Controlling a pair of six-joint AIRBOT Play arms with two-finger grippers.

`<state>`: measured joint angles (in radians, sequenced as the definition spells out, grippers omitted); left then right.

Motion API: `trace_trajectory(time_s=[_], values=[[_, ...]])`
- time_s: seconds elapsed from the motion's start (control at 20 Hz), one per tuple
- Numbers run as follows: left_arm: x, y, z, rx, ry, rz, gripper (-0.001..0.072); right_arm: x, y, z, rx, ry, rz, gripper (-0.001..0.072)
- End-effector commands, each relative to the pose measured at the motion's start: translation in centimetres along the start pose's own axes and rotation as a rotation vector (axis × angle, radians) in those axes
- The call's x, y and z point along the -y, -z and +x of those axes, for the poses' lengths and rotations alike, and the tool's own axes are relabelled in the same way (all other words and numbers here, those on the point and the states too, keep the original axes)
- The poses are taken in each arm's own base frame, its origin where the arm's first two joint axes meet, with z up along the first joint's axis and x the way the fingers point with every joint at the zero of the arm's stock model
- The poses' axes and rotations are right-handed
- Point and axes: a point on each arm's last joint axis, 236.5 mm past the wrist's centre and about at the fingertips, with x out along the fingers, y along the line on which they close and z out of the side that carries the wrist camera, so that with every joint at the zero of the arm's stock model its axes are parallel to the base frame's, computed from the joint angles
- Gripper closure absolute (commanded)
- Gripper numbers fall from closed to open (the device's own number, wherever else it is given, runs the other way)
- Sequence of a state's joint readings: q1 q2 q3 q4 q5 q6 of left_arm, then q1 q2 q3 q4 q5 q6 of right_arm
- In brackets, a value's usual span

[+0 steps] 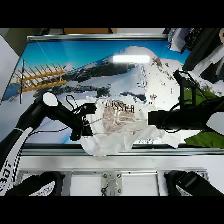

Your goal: Fold the clothes and pants, and hang the long-sleeved shirts on hangers.

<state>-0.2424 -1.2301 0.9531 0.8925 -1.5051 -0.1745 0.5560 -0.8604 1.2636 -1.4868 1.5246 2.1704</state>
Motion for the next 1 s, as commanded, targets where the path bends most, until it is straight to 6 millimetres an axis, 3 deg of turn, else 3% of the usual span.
trace_trajectory(time_s=[0.0,0.35,0.6,0.95], values=[[-0.5,-0.4,0.8,0.025,0.019,-0.007,0.0693,-1.8,-1.0,-0.1,0.025,-0.063,-0.028,0.0695],[-0.7,-0.4,0.9,0.026,0.014,0.006,0.0693,-6.1,-2.3,1.2,0.051,-0.172,-0.081,0.0695],[-0.9,-0.4,0.9,0.029,0.006,0.036,0.0693,-9.8,-2.1,2.4,0.071,-0.244,-0.143,0.0696],[-1.6,-2.5,0.4,0.133,-0.026,0.069,0.0694,-11.0,-2.6,2.0,0.084,-0.263,-0.157,0.0695]])
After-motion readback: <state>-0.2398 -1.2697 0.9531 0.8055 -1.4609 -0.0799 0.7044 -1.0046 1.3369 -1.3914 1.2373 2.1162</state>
